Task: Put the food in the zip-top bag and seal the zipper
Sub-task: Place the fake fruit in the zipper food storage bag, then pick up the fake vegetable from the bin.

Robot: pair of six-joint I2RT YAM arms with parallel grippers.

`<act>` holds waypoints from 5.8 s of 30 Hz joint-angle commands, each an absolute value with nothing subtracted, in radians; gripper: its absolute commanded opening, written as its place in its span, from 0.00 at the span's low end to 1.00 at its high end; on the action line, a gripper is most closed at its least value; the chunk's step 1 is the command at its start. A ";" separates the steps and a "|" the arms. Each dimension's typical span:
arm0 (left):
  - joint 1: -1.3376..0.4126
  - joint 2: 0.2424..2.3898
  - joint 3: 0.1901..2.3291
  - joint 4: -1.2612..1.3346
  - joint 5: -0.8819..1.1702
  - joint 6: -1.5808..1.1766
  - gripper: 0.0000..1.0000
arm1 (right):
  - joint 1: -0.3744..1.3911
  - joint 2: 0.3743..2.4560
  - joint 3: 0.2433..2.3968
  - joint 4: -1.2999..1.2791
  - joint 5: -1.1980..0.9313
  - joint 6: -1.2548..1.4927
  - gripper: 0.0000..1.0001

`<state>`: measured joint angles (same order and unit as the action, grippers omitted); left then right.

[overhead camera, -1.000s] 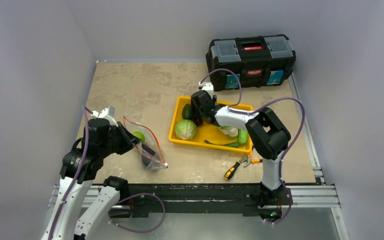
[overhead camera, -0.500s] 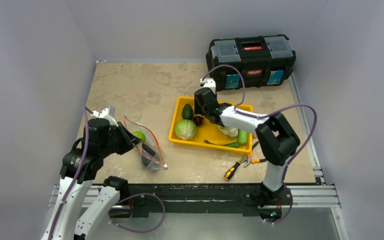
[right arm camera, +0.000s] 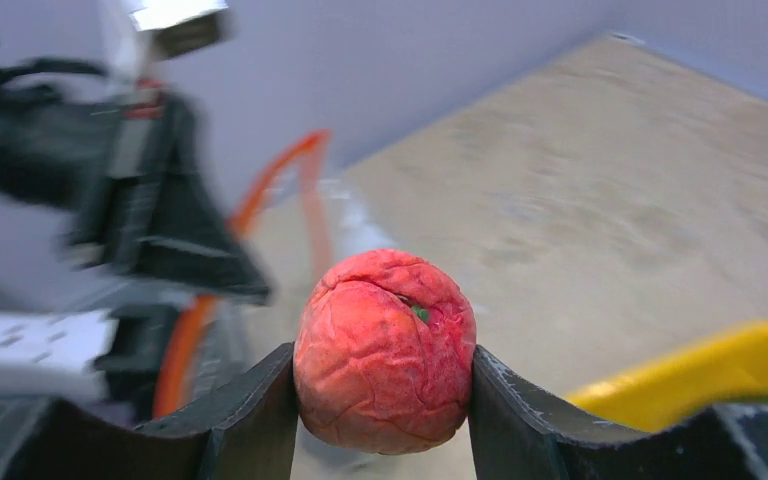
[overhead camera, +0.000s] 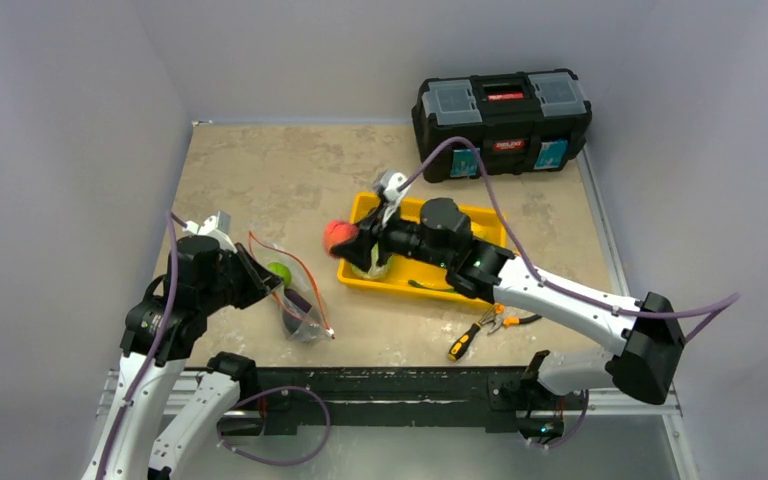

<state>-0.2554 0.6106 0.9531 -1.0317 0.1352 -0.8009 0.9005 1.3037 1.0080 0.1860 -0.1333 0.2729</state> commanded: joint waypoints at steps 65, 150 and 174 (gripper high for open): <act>-0.252 0.562 1.019 -1.038 0.126 -0.792 0.00 | 1.261 1.836 1.570 -0.131 0.113 0.027 0.65; -0.252 0.580 0.976 -1.000 0.116 -0.770 0.00 | 0.448 1.419 0.760 -0.296 0.465 0.639 0.44; -0.252 0.590 0.986 -0.991 0.140 -0.781 0.00 | 0.457 1.004 0.690 0.114 -0.090 0.424 0.00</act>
<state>-0.2493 0.5842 0.9756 -1.0393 0.1177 -0.7822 0.4496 1.0271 0.7185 -0.0967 0.2176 0.4583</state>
